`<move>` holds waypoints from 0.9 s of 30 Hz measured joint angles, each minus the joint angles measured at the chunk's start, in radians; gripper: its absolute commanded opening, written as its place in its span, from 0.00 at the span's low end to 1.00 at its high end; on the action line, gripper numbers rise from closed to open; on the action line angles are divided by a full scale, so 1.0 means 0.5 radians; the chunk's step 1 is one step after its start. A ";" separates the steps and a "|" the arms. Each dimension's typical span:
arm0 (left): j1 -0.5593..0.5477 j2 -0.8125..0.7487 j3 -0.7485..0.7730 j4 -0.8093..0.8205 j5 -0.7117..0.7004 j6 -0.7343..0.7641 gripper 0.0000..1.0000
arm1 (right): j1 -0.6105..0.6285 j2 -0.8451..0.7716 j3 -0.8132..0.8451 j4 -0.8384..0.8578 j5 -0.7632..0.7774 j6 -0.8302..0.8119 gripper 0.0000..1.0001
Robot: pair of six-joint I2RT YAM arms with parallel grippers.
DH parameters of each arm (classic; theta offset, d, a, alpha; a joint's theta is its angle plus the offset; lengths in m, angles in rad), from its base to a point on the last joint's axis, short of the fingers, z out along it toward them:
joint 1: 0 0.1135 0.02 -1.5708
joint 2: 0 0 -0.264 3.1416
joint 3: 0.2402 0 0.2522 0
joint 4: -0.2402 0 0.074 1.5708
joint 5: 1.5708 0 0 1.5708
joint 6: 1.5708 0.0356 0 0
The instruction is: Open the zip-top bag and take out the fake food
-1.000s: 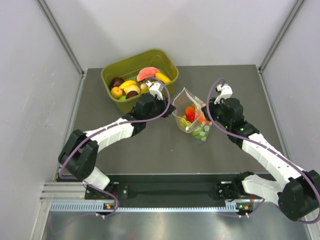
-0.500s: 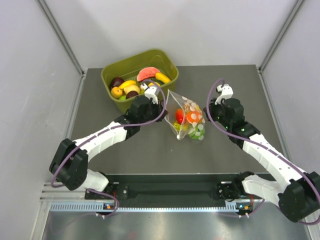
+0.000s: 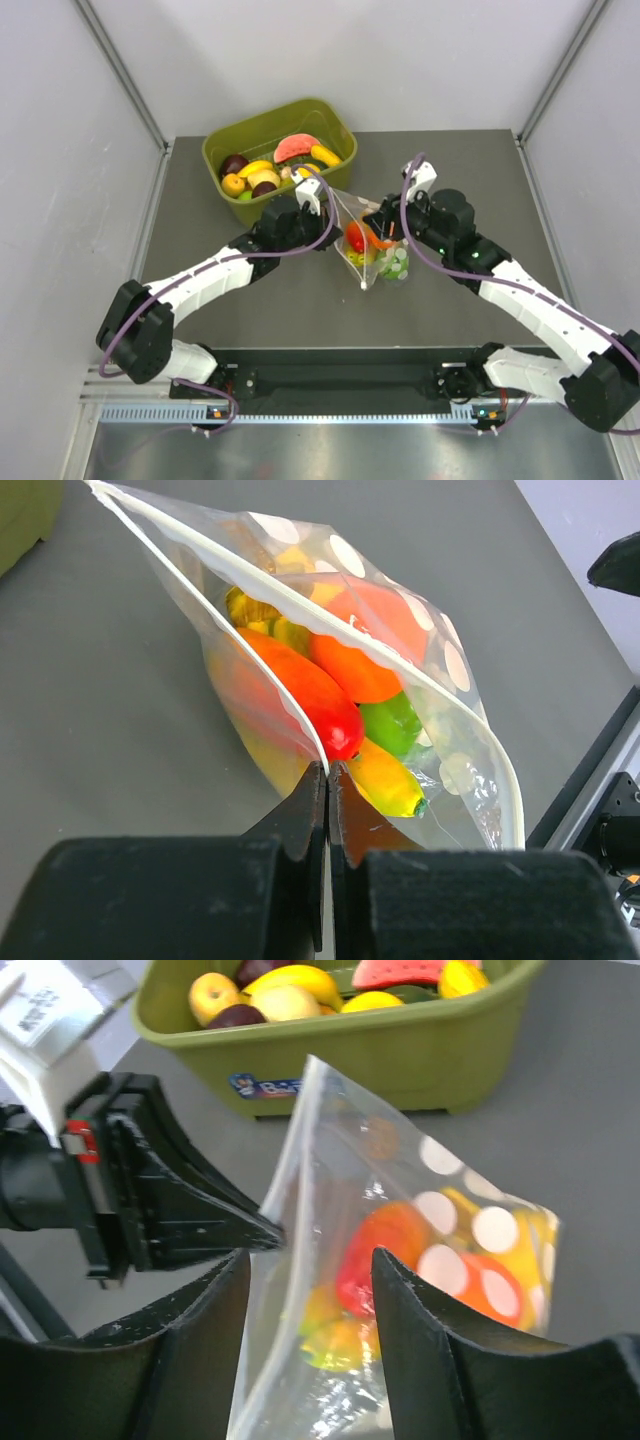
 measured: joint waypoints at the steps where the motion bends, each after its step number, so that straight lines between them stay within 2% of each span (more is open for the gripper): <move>1: -0.002 0.000 0.000 0.002 0.001 0.000 0.00 | 0.030 0.019 0.026 0.008 0.000 -0.001 0.52; 10: -0.008 -0.011 0.000 0.017 0.005 0.020 0.00 | 0.249 0.253 0.073 -0.045 0.082 -0.065 0.53; 14: -0.008 -0.028 0.000 0.016 0.006 0.027 0.00 | 0.302 0.345 0.092 -0.124 0.233 -0.104 0.52; 17: -0.008 -0.048 0.000 0.015 0.005 0.028 0.00 | 0.328 0.394 0.130 -0.174 0.382 -0.123 0.41; 18: -0.008 -0.056 0.000 0.016 0.005 0.029 0.00 | 0.331 0.408 0.140 -0.185 0.446 -0.130 0.29; 20: -0.008 -0.076 0.000 0.015 0.005 0.031 0.00 | 0.331 0.435 0.163 -0.214 0.557 -0.144 0.17; 21: -0.008 -0.086 0.000 0.015 0.001 0.034 0.00 | 0.331 0.453 0.175 -0.222 0.610 -0.146 0.07; 22: -0.009 -0.097 0.000 0.014 -0.002 0.036 0.00 | 0.332 0.471 0.187 -0.235 0.671 -0.149 0.01; 27: -0.009 -0.157 -0.024 -0.005 -0.056 0.064 0.00 | 0.331 0.508 0.204 -0.288 0.890 -0.159 0.00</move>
